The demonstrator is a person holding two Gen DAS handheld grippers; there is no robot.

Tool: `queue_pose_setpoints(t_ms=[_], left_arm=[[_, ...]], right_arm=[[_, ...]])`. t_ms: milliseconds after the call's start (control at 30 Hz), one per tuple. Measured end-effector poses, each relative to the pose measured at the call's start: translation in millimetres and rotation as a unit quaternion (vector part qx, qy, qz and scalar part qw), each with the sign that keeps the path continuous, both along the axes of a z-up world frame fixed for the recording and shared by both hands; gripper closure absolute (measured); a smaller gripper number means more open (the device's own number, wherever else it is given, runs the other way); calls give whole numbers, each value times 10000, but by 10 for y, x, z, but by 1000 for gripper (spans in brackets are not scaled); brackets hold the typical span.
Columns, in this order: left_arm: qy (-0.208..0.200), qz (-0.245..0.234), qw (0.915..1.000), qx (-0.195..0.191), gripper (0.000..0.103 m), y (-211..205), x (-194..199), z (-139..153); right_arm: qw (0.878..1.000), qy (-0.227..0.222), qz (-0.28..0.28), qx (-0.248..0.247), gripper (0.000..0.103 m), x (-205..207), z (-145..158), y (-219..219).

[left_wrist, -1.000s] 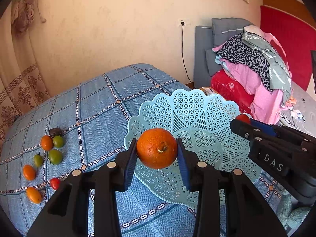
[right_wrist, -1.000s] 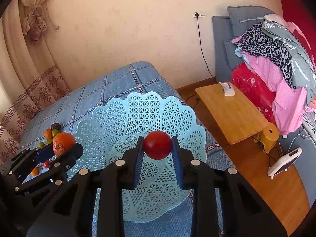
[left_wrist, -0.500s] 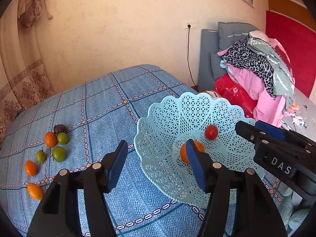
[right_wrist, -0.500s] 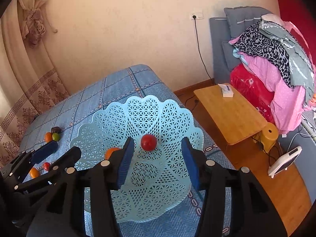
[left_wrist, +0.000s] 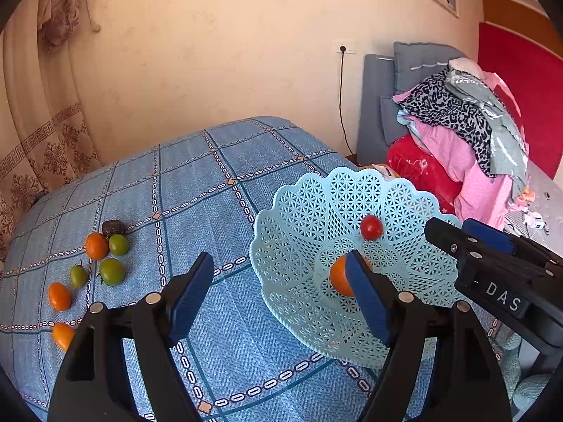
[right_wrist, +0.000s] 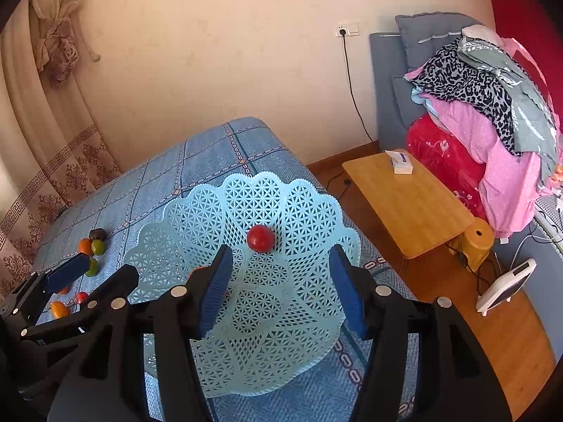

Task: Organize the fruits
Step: 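Withdraw both open grippers from the basket back toward the fruits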

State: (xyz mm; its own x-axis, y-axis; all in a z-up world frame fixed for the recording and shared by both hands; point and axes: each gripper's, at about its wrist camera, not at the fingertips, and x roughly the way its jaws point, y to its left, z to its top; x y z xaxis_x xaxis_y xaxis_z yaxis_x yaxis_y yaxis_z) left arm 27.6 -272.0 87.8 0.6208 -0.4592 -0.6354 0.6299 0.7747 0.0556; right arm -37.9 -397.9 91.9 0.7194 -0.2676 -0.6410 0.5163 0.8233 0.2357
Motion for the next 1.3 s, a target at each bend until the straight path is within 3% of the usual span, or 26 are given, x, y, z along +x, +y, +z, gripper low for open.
queue_pose_setpoints(t_ms=[167, 267, 700, 1300], left_arm=[[-28, 14, 10000, -8, 26, 13, -12, 21], [-39, 31, 10000, -8, 26, 25, -19, 29], [-83, 136, 9999, -46, 26, 138, -65, 80], [-63, 841, 9964, -50, 26, 837, 57, 31]], right_arm=[[10000, -3, 15, -5, 43, -1, 10, 6], [10000, -28, 5, -39, 34, -7, 32, 12], [9999, -117, 23, -110, 33, -42, 103, 75], [9964, 111, 453, -714, 33, 137, 36, 610]])
